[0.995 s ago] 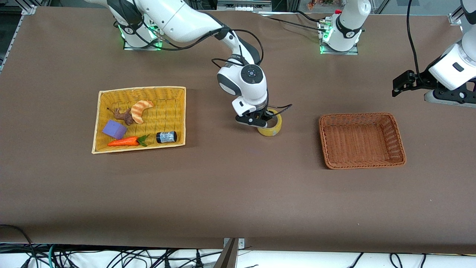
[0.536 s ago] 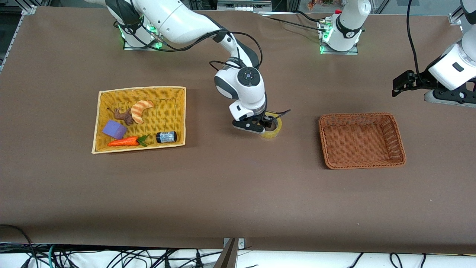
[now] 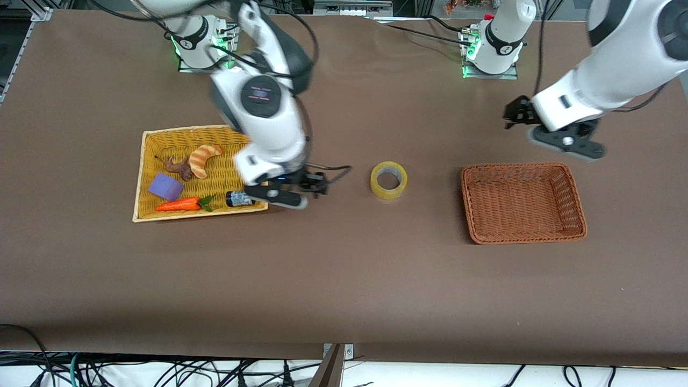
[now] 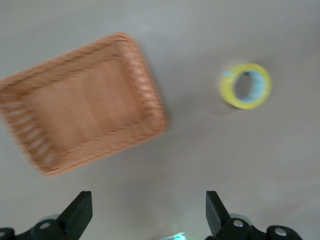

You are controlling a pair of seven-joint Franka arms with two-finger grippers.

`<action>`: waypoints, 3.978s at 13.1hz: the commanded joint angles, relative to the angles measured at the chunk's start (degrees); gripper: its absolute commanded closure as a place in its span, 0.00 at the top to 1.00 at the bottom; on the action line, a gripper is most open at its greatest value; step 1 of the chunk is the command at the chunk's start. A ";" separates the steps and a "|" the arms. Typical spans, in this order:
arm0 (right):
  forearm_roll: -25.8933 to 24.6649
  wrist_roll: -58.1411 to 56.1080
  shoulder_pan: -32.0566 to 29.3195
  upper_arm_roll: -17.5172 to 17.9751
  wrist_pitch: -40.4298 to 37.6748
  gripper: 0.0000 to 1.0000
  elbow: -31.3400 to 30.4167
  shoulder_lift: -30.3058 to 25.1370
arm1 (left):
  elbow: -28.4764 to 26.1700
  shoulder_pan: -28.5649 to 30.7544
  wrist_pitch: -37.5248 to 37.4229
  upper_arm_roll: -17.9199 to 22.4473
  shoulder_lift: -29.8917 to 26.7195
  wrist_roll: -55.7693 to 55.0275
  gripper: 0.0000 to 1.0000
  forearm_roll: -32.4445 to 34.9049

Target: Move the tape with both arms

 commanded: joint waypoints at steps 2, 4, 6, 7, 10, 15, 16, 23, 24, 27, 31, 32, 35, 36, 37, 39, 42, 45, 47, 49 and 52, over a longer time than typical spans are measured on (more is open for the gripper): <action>4.77 -19.60 -13.69 1.14 -6.94 1.00 -13.39 -17.23 | 1.42 -1.63 8.05 -7.31 12.23 1.19 1.00 -1.03; 4.86 -27.41 -19.58 1.06 -10.74 1.00 -14.27 -21.46 | 0.90 -4.70 17.00 -8.38 17.44 0.40 1.00 -0.24; 5.82 -34.54 -24.24 0.97 -14.43 1.00 -14.36 -24.19 | 0.63 -5.94 24.32 -8.47 23.14 0.74 1.00 4.66; 7.66 -38.14 -26.18 0.71 -15.57 1.00 -14.36 -25.16 | 0.45 -7.16 27.65 -8.56 25.26 0.75 1.00 8.34; 8.11 -42.75 -28.47 -0.35 -16.47 1.00 -14.89 -26.40 | -4.62 -10.51 38.36 -8.30 29.67 -1.88 1.00 11.18; 8.11 -42.75 -29.10 -0.18 -14.10 1.00 -18.22 -27.89 | -10.36 -10.61 47.02 -8.29 31.87 -2.42 0.33 20.21; 8.03 -42.75 -29.10 -0.09 -14.01 1.00 -18.58 -28.07 | -10.18 -10.43 46.94 -8.30 31.87 -1.46 0.00 21.63; 8.02 -42.13 -29.27 0.53 -14.01 1.00 -17.97 -28.51 | -7.82 -9.90 37.93 -8.56 26.80 1.45 0.00 21.39; 8.11 -42.13 -29.27 0.53 -13.05 1.00 -18.05 -28.42 | -5.89 -9.90 30.92 -8.65 23.73 1.36 0.00 21.12; 8.20 -42.22 -29.19 0.53 -12.77 1.00 -18.76 -28.51 | 0.60 -5.09 12.00 -8.47 19.40 1.54 0.00 19.72; 8.20 -42.66 -29.19 0.62 -12.34 1.00 -20.33 -29.03 | 2.21 6.42 7.73 -7.94 20.44 5.05 0.00 20.77; 8.20 -42.83 -29.10 0.62 -11.12 1.00 -20.51 -28.95 | 2.21 9.06 9.22 -8.03 21.92 7.32 0.00 23.90; 8.20 -42.75 -29.19 0.70 -10.75 1.00 -21.47 -29.04 | -0.41 16.01 18.78 -8.12 25.71 14.71 0.00 27.80; 8.20 -42.57 -29.10 0.79 -10.14 1.00 -22.44 -29.12 | -2.69 16.98 21.77 -8.12 25.72 14.98 0.05 27.97; 8.20 -42.14 -29.10 1.05 -9.88 1.00 -22.88 -29.21 | -3.67 17.17 22.67 -8.12 25.98 14.64 0.59 27.54; 8.20 -42.13 -29.19 1.58 -9.70 1.00 -22.89 -29.30 | -3.07 17.08 21.89 -8.73 24.94 14.90 1.00 27.54; 8.20 -42.13 -29.19 1.67 -9.61 1.00 -23.42 -29.48 | 0.96 16.99 18.04 -11.97 20.46 14.72 1.00 27.36; 8.20 -42.57 -29.19 1.67 -9.44 1.00 -24.81 -30.35 | 11.13 16.99 7.94 -14.97 17.20 7.64 1.00 23.17; 8.20 -42.92 -29.19 1.67 -9.61 1.00 -25.00 -30.79 | 18.96 17.34 0.91 -14.80 17.02 4.53 1.00 18.67; 8.20 -42.92 -29.19 1.67 -9.78 1.00 -25.00 -31.15 | 23.29 18.13 -3.76 -14.19 15.18 4.35 1.00 17.70; 8.11 -43.01 -29.19 1.67 -9.87 1.00 -25.00 -31.50 | 19.64 13.79 -2.99 -2.48 9.22 -1.94 1.00 8.07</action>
